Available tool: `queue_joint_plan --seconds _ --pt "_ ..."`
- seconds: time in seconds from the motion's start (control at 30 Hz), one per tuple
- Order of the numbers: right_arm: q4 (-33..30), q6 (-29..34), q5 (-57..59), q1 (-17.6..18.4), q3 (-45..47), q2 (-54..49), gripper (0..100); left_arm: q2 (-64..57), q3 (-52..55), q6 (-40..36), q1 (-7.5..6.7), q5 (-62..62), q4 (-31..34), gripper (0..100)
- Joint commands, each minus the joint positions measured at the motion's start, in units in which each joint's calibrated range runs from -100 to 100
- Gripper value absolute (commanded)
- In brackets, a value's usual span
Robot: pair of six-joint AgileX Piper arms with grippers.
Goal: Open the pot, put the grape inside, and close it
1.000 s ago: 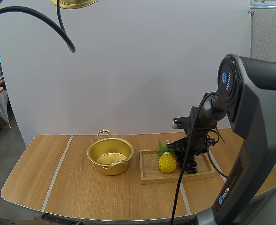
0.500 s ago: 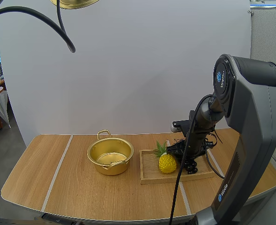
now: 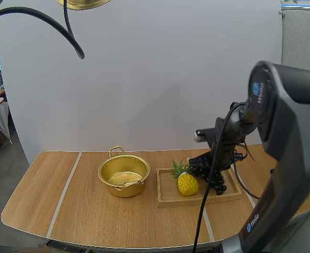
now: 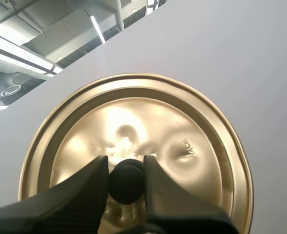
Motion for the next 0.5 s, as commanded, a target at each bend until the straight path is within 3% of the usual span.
queue_joint_plan --seconds 0.0,0.2,0.47 --pt "-0.44 -0.57 3.17 -0.15 -0.16 -9.93 0 -0.47 -0.39 -0.48 -0.20 -2.49 0.45 0" --pt "-0.44 -0.57 8.88 0.27 -1.92 -22.36 0 -0.47 -0.39 -0.48 -0.20 -2.49 0.45 0" --pt "-0.44 -0.57 25.98 4.86 -14.90 -29.07 0 -0.47 -0.39 -0.48 -0.20 -2.49 0.45 0"
